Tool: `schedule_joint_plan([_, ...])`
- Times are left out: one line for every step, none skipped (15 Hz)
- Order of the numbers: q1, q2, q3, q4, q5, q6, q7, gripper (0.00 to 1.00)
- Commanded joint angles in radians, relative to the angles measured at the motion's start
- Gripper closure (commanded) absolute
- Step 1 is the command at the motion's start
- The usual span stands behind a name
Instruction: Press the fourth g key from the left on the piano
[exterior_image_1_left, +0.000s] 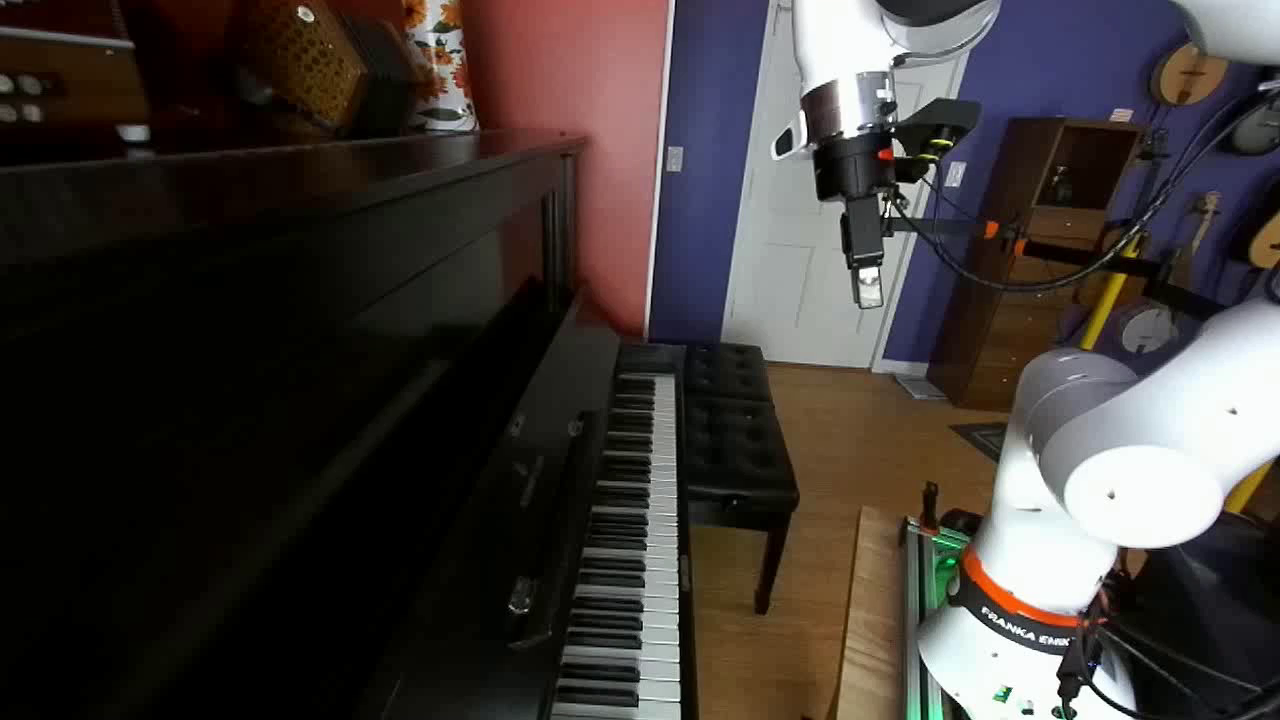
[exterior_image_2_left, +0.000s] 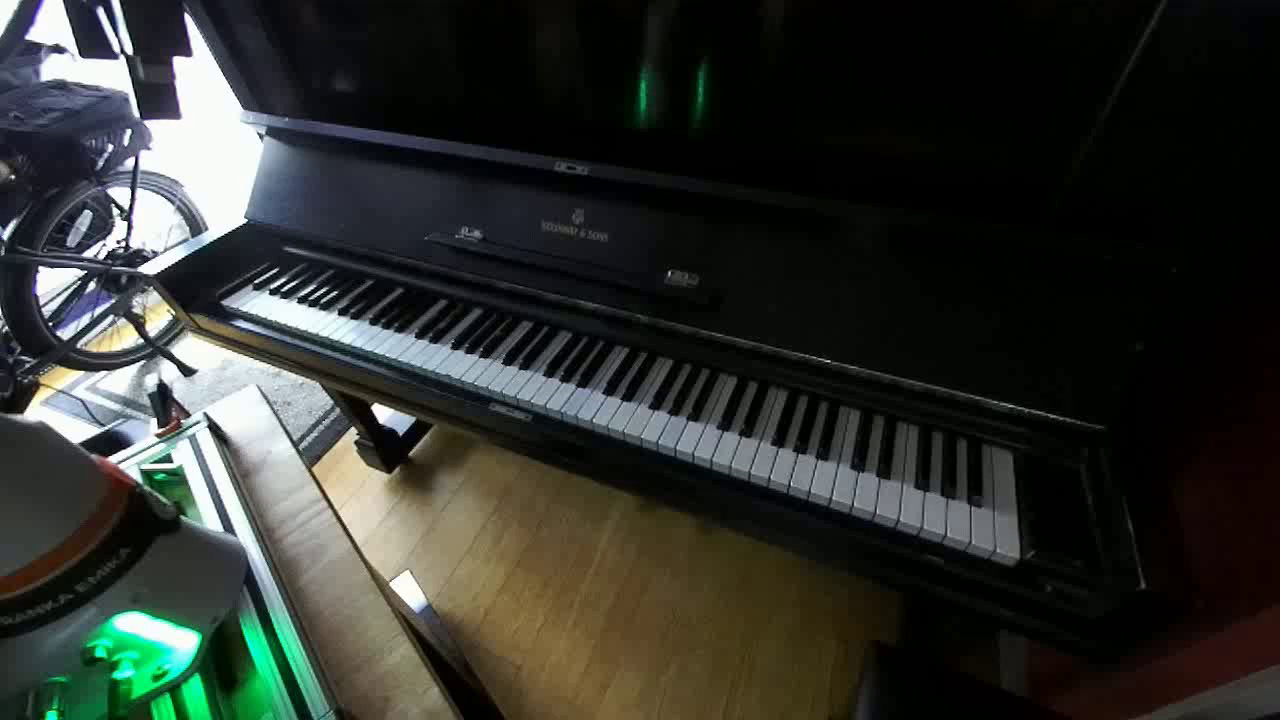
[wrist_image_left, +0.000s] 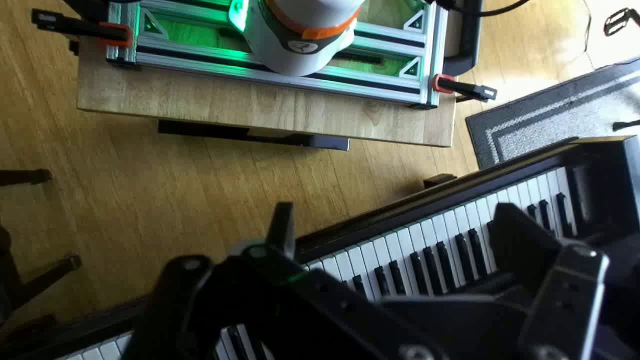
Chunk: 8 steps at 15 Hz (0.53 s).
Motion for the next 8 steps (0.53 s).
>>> schedule_joint_plan([-0.013,0.002,0.008,0.002,0.003,-0.002,-0.007,0.00])
schedule_joint_plan([-0.013,0.002,0.008,0.002,0.003,-0.002,-0.007,0.00])
schedule_joint_plan([-0.013,0.002,0.008,0.002,0.003,-0.002,-0.007,0.00])
schedule_joint_plan([-0.013,0.002,0.008,0.002,0.003,-0.002,-0.007,0.00])
schedule_joint_plan([-0.005,0.012,0.012,-0.002,0.008,0.011,-0.014,0.00])
schedule_joint_plan([0.010,0.025,0.021,-0.012,0.022,0.034,-0.026,0.00])
schedule_joint_plan([0.022,0.034,0.030,-0.022,0.032,0.060,-0.040,0.00])
schedule_joint_plan([0.037,0.043,0.045,-0.039,0.040,0.103,-0.059,0.00])
